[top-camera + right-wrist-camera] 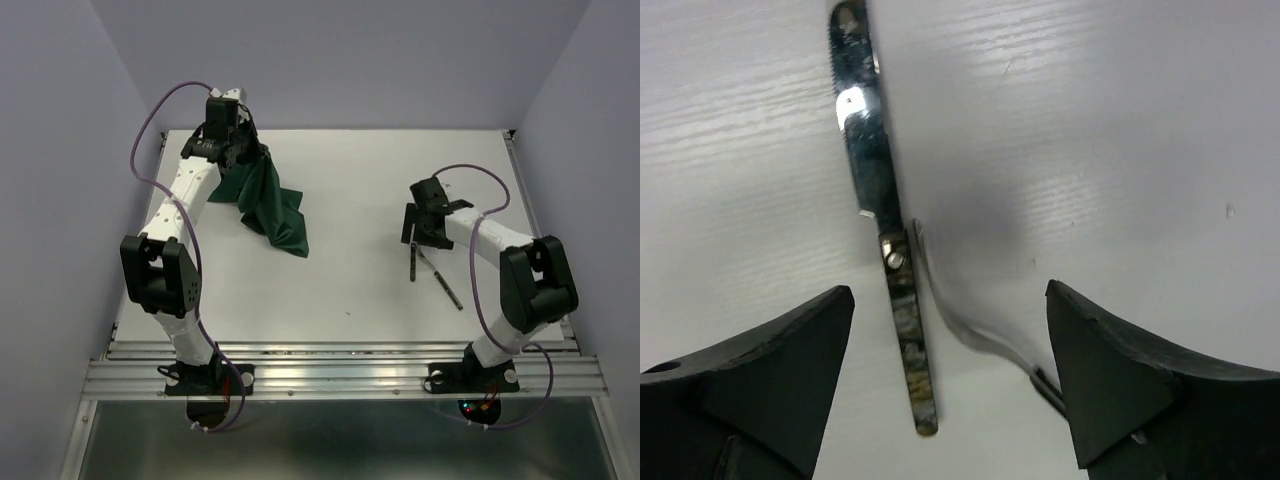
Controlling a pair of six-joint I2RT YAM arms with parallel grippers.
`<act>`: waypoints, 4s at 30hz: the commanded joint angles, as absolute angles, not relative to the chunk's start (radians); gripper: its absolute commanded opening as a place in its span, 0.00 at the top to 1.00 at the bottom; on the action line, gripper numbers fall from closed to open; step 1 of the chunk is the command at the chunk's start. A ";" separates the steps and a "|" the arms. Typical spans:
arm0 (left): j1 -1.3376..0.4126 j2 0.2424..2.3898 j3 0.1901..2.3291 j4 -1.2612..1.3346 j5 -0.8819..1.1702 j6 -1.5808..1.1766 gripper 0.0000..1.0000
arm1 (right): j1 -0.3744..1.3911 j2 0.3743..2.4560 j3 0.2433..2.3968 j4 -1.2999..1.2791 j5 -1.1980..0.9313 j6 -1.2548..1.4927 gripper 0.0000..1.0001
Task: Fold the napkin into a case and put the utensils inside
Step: Move the utensils to the center of the board.
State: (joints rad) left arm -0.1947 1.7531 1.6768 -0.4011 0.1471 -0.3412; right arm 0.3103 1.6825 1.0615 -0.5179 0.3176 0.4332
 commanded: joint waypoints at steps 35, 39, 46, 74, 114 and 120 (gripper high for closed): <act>-0.215 1.749 1.707 -0.357 0.213 -0.359 1.00 | 0.177 1.683 0.883 -0.514 0.308 0.494 0.60; -0.219 1.755 1.716 -0.359 0.224 -0.360 1.00 | 0.098 1.721 0.908 -0.529 0.351 0.499 0.59; -0.236 1.761 1.720 -0.362 0.227 -0.359 1.00 | 0.072 1.735 0.949 -0.529 0.410 0.502 0.59; -0.242 1.753 1.713 -0.379 0.195 -0.359 1.00 | 0.335 1.982 1.258 -0.436 0.327 0.518 0.47; -0.259 1.759 1.723 -0.385 0.201 -0.379 1.00 | 0.317 1.942 1.265 -0.417 0.241 0.354 0.45; -0.258 1.752 1.709 -0.387 0.189 -0.371 1.00 | 0.359 1.948 1.284 -0.449 0.314 0.338 0.45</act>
State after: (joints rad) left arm -0.2558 1.7741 1.6855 -0.4015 0.1864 -0.3786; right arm 0.3462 1.9366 1.2766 -0.3645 0.2817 0.3634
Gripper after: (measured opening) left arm 0.037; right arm 0.552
